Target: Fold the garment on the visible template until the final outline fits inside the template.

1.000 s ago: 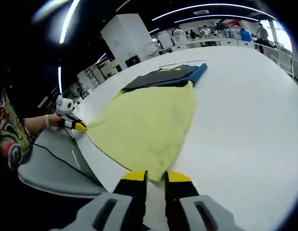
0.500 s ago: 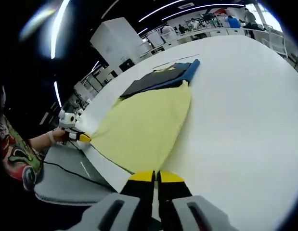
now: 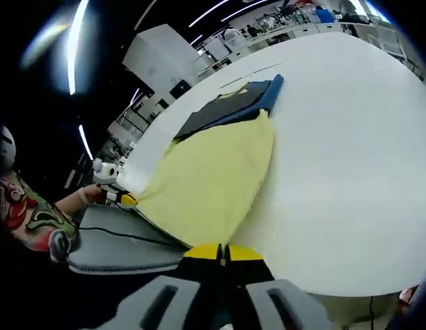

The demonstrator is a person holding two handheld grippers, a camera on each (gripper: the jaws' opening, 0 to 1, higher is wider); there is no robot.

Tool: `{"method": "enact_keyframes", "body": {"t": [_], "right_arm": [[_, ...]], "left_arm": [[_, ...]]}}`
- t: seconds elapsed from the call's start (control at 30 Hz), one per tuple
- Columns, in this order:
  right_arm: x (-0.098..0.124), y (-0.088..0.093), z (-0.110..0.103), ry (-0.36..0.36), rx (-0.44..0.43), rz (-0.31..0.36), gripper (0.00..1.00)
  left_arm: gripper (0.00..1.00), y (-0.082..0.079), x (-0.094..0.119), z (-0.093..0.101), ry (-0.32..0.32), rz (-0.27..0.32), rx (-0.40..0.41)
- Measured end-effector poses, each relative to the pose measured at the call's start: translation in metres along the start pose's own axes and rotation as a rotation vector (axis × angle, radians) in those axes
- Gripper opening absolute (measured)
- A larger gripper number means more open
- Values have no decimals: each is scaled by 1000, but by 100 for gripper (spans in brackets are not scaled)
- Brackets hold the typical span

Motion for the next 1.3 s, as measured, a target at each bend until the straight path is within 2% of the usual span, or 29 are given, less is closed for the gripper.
{"method": "enact_keyframes", "body": {"t": [0.17, 0.3, 0.37, 0.43, 0.67, 0.73, 0.8, 0.93, 1.0, 1.13, 1.23, 1.3], "right_arm": [[0, 6, -3, -13, -31, -8, 0], [2, 1, -5, -20, -45, 4, 0], [4, -3, -5, -45, -108, 4, 0], [7, -11, -7, -66, -124, 30, 0], [19, -37, -23, -115, -145, 98, 0], [23, -47, -30, -127, -147, 125, 0], [28, -61, -36, -129, -169, 144, 0], [37, -92, -47, -136, -162, 192, 0], [42, -113, -51, -146, -152, 225, 0], [45, -147, -48, -148, -147, 258, 0], [44, -174, -42, -128, -130, 272, 0], [44, -195, -36, -129, -130, 286, 0]], "left_arm": [[0, 5, -2, 2, 2, -31, -4], [0, 3, 2, 1, 3, -18, -5], [0, 0, 6, 0, 0, -8, -8], [0, -4, 10, 0, 2, 6, -1], [0, -31, 36, 7, 33, 112, 7], [0, -42, 47, 8, 31, 140, 6], [0, -55, 56, 9, 20, 169, -27], [0, -82, 73, 13, -6, 217, -59], [0, -96, 80, 14, -2, 242, -62], [0, -127, 92, 15, 12, 323, -55], [0, -150, 100, 8, -23, 366, -74], [0, -169, 106, 1, -41, 413, -47]]}}
Point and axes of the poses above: the point that each gripper's makers call its tool centre point, and the gripper's own axes: x roughly backward along the fingers, z roughly to its right, y roughly out of its underside, the point moved 3 cm from there along x, roughly backward along the fingers, and after that the axes turned 11 degrees about -z, right-handed, at the moved point
